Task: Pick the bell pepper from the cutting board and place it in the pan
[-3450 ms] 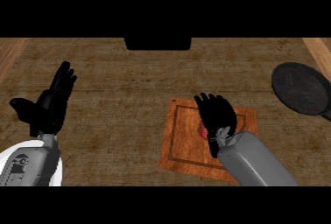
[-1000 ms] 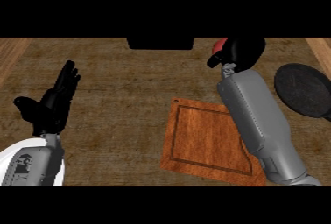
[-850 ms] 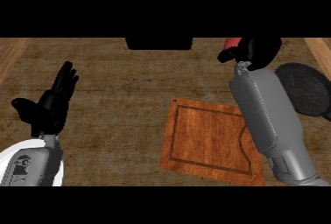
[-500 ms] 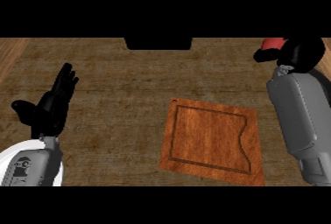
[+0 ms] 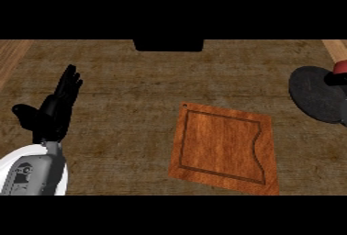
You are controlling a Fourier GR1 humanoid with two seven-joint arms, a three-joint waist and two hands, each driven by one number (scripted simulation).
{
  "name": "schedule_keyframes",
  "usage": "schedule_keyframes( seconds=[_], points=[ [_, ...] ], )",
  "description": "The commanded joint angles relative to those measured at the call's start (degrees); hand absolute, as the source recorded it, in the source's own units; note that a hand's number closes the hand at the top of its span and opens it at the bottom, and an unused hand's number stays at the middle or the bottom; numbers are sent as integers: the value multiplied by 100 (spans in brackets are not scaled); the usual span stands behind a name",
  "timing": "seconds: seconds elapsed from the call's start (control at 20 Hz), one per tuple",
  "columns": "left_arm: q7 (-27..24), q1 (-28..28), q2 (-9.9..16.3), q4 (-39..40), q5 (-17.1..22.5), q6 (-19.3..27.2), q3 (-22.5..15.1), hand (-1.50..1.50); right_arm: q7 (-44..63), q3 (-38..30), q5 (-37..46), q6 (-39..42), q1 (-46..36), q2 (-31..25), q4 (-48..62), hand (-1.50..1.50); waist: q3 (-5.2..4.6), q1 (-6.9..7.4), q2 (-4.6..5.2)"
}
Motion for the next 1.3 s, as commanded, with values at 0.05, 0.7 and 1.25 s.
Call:
schedule_keyframes(
  seconds=[0.05, 0.7, 1.25],
  points=[
    [-119, -83, 31, 53, 35, -59, 60, 0, -1093, -504, -376, -595, 23, -580, 1266, 150, 12, 110, 52],
    [5, -84, -81, 69, -10, -30, -45, 0, -2744, -1957, -2230, 668, -13, -576, 2314, -150, 48, 118, 69],
    [-235, -353, -215, 383, -198, 168, -69, 0, -4725, -2701, -3061, 48, 188, -284, 2095, -150, 26, 58, 68]
  ],
)
